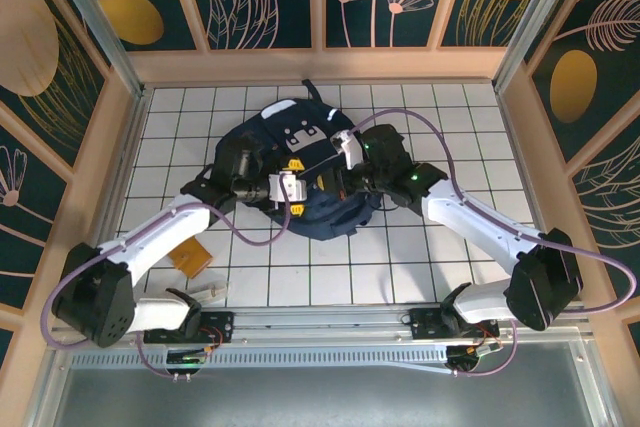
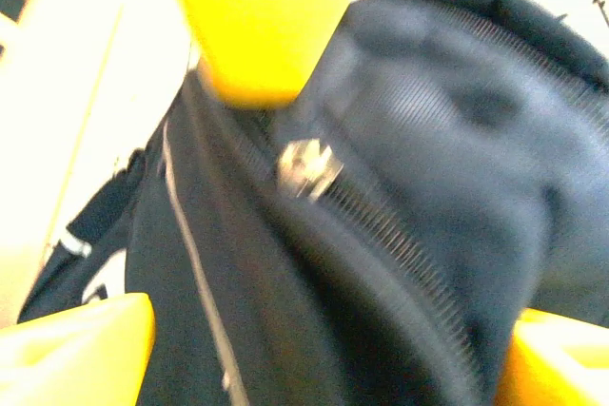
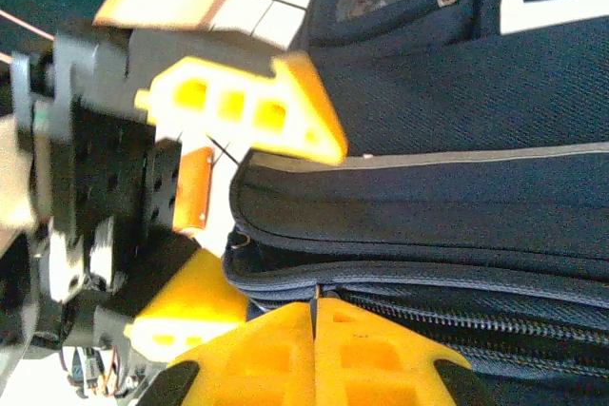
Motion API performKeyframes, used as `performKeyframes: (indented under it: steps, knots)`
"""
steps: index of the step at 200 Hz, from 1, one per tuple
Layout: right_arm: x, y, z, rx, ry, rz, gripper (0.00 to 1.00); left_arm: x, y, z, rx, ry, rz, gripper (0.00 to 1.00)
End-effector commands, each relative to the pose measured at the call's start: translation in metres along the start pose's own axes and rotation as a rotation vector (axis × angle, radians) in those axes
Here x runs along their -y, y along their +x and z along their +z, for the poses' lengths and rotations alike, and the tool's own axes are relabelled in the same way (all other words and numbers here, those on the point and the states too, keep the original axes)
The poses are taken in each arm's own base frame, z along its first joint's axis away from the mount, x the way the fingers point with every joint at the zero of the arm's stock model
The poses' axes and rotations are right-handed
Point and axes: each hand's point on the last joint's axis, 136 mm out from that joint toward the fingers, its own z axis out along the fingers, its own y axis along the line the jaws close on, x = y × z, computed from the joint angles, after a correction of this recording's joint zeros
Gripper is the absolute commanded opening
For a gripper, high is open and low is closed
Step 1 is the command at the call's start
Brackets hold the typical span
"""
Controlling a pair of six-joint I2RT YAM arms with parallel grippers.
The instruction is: Pack the student bag
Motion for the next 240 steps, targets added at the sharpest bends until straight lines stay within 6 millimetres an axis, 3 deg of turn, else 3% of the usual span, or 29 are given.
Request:
performKeyframes:
  steps: [1,15,27,39,49,81,106,135,159,174,189,207,240]
  knots:
    - [-0.029,-0.026,0.000,0.070,-0.104,-0.057,0.00,0.003,-0.014,0.007,0.059,-0.020,-0.066,0.77]
    - [-0.027,-0.021,0.002,0.055,-0.094,-0.063,0.00,0.002,-0.003,0.009,0.007,-0.030,-0.093,0.70]
    - [-0.022,-0.018,0.002,0.058,-0.072,-0.056,0.00,0.004,0.001,0.011,-0.015,-0.011,-0.083,0.53]
    - [-0.011,-0.016,0.002,0.067,-0.008,-0.045,0.00,0.004,0.007,0.013,-0.041,-0.006,-0.064,0.29]
    - [0.006,-0.017,-0.002,0.079,0.086,-0.036,0.00,0.003,0.010,0.013,-0.061,-0.015,-0.042,0.00]
    - [0.082,-0.014,-0.030,0.117,0.415,0.023,0.00,0.005,0.013,0.007,-0.076,-0.023,0.035,0.00]
    - [0.134,-0.003,-0.051,0.149,0.515,0.123,0.00,0.008,0.010,0.000,-0.033,-0.009,0.049,0.00]
    - [0.174,0.008,-0.060,0.171,0.621,0.132,0.00,0.013,0.006,-0.011,0.020,0.003,0.083,0.00]
    - [0.190,0.003,-0.058,0.218,0.624,0.127,0.00,0.011,0.009,-0.018,0.052,-0.017,0.094,0.00]
    - [0.187,-0.005,-0.056,0.227,0.596,0.110,0.00,0.015,0.025,-0.015,0.019,0.012,0.078,0.00]
    - [0.170,-0.008,-0.051,0.221,0.519,0.073,0.00,0.012,0.047,-0.011,-0.032,0.007,0.051,0.03]
    - [0.136,-0.004,-0.047,0.199,0.428,0.000,0.00,-0.016,0.068,-0.012,-0.059,-0.119,-0.003,0.36]
    - [0.061,0.020,-0.030,0.126,0.289,-0.129,0.00,-0.077,0.113,-0.015,-0.175,-0.206,-0.122,0.35]
